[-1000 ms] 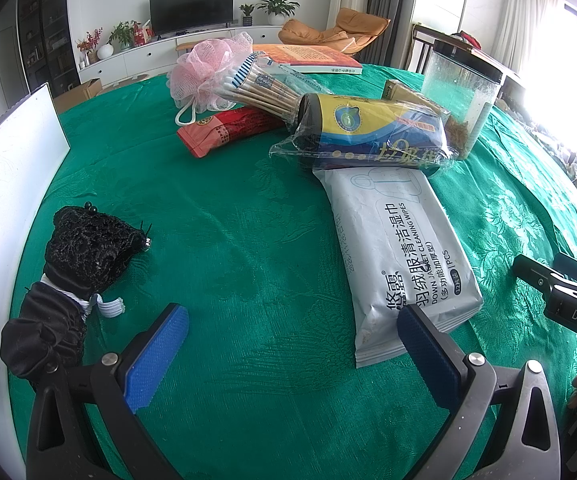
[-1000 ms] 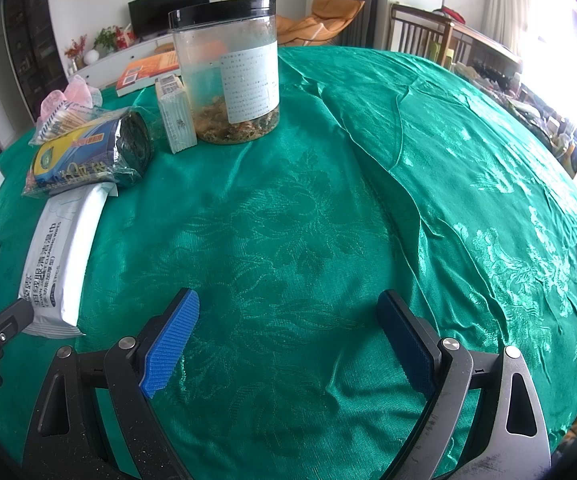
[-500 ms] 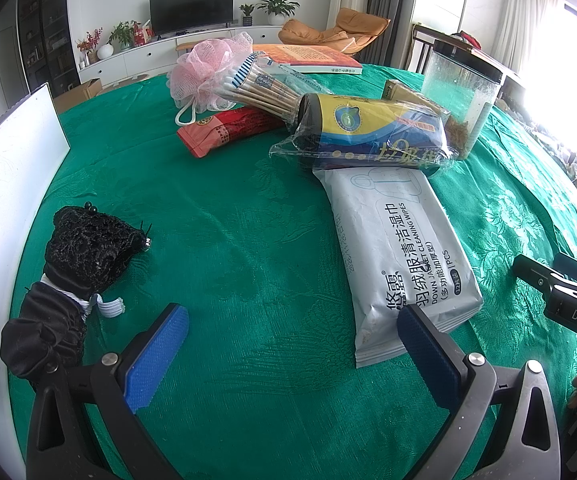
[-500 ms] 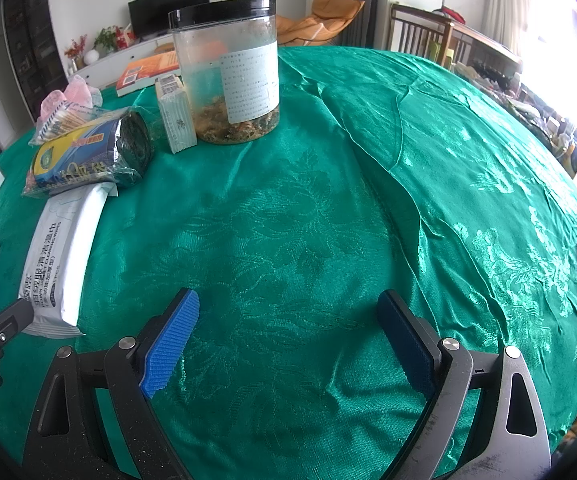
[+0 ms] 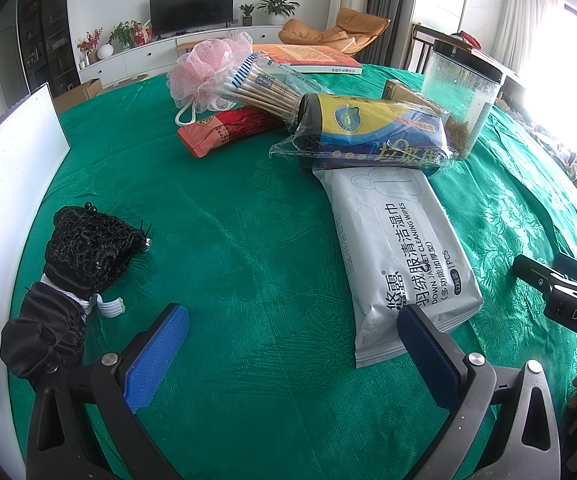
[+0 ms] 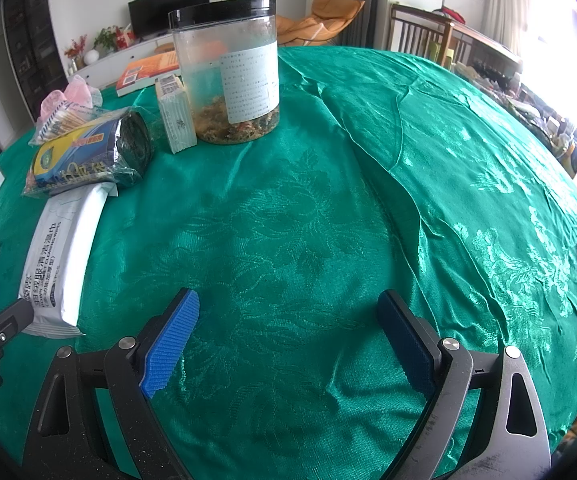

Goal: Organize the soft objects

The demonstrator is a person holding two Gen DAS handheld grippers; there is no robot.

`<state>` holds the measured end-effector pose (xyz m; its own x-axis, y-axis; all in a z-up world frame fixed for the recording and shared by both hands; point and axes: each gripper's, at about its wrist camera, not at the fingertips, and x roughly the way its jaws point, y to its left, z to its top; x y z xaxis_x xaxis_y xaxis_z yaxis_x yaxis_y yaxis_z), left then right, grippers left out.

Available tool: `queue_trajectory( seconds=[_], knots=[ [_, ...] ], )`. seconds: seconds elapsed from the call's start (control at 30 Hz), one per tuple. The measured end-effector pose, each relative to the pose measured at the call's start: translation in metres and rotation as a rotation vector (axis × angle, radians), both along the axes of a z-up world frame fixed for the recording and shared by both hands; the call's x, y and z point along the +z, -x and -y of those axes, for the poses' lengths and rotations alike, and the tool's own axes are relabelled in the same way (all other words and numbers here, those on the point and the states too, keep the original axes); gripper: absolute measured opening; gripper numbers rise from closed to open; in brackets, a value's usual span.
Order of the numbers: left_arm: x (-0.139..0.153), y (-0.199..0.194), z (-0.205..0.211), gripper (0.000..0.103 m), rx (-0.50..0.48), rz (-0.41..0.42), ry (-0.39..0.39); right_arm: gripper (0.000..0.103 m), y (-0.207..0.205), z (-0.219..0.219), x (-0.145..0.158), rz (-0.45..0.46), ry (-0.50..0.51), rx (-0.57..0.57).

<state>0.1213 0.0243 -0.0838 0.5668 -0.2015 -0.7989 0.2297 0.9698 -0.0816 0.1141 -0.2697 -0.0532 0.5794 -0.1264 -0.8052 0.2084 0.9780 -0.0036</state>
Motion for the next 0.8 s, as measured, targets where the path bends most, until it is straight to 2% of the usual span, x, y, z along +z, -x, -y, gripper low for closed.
queue_trajectory(
  seconds=[0.8],
  knots=[
    [0.0000,-0.0001,0.0001,0.103,0.000,0.000,0.000,0.093,-0.0027,0.0044,0.0018,0.000,0.000,0.001]
  ],
)
